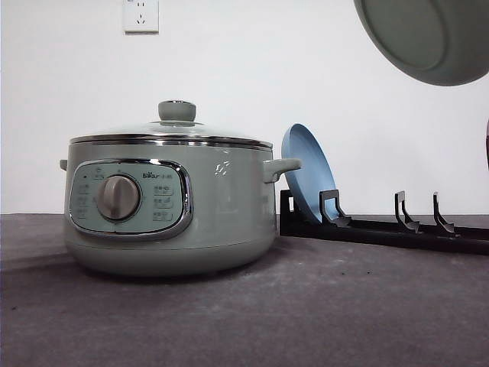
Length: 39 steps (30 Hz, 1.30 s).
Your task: Transfer potato from steamer to green plate
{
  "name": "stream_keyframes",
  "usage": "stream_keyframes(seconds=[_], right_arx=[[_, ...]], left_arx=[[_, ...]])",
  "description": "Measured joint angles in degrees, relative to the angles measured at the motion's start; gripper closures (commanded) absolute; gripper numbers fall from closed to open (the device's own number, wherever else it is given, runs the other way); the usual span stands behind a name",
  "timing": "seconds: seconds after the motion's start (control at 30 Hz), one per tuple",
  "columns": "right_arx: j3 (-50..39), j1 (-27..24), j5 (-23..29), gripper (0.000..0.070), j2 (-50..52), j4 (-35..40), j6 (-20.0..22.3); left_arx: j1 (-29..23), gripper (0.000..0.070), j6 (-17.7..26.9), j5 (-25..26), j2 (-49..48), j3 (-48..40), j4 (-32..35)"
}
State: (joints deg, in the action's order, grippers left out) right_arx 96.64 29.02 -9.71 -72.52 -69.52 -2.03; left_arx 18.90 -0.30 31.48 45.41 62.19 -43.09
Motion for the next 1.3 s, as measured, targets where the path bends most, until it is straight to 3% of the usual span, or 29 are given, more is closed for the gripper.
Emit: stream_keyframes(seconds=[0.17,0.37,0.53,0.67,0.97,1.3], right_arx=[[-2.17,11.6,12.57,0.0699,0.57,-5.06,0.62],[-10.02,25.34,25.43,0.0699,0.93,-6.84,-5.88],[-21.12,35.36,29.84,0.0699,0.9,-5.37,-13.54],[-30.17,40.57,30.1,0.0699,0.7,0.83,-18.57],[-43.82,42.4,30.04,0.0699,-4.25,14.79,-23.9],[-45.53,42.41,33.51,0.0699,-14.62,22.35,-24.0]], left_arx=[[0.0,0.0024,0.0,0.0,0.02,0.0,-0.02],[0.0,0.0024,0.04,0.0,0.0,0.0,-0.93],[0.0,0.0024,0.42,0.0,0.02,0.0,-1.7],[0.0,0.0024,0.44,0.0,0.02,0.0,-1.7],[0.0,0.0024,0.46,0.0,0.02,0.0,-1.7],[0.0,0.0024,0.46,0.0,0.02,0.0,-1.89]])
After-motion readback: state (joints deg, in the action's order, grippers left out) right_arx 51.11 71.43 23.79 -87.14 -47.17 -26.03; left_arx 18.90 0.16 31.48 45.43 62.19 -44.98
